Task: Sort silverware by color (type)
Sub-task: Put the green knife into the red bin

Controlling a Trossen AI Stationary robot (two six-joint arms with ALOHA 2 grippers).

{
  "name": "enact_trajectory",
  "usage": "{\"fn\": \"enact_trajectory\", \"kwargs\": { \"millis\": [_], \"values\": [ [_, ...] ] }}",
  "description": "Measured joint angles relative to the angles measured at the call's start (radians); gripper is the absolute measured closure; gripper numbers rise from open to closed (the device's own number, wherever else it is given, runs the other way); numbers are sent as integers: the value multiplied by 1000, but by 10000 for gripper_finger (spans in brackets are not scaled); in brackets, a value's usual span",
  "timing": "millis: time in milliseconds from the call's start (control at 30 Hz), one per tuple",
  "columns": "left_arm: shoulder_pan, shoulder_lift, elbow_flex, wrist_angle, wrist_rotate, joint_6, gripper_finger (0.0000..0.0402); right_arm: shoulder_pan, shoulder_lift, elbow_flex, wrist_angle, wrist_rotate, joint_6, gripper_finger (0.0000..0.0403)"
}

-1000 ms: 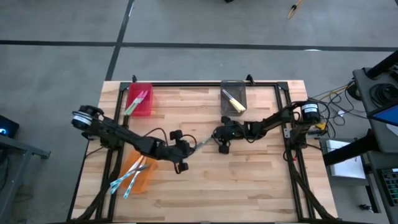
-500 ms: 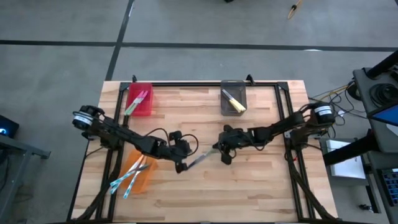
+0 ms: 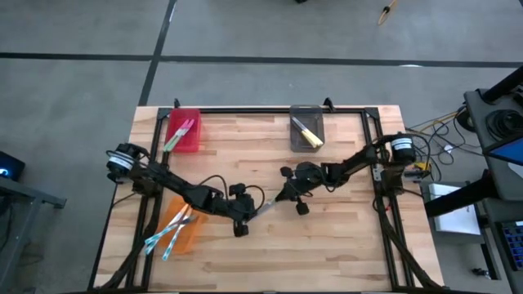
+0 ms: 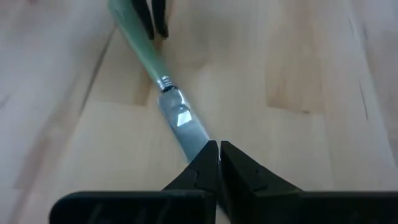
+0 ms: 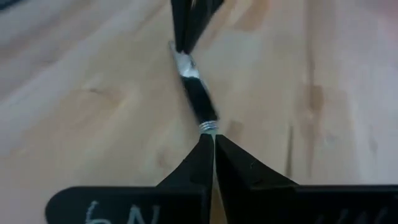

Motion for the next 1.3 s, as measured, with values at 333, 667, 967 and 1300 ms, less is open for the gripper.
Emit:
{"fn": "enact_trajectory", "kwargs": {
  "millis": [333, 667, 967, 1300],
  "values": [
    [5, 3, 1, -38, 41, -36, 402, -26, 63, 47, 24, -61, 15, 344],
    [7, 15, 0, -52, 46, -41, 402, -40, 98, 88, -87, -53, -90, 221],
    [12, 15, 0, -60, 40, -43, 402, -71, 334, 90, 133, -155, -38, 271],
    [18, -5, 0, -85, 17, -44, 402, -70, 474, 93, 269, -190, -3, 358]
  ]
}}
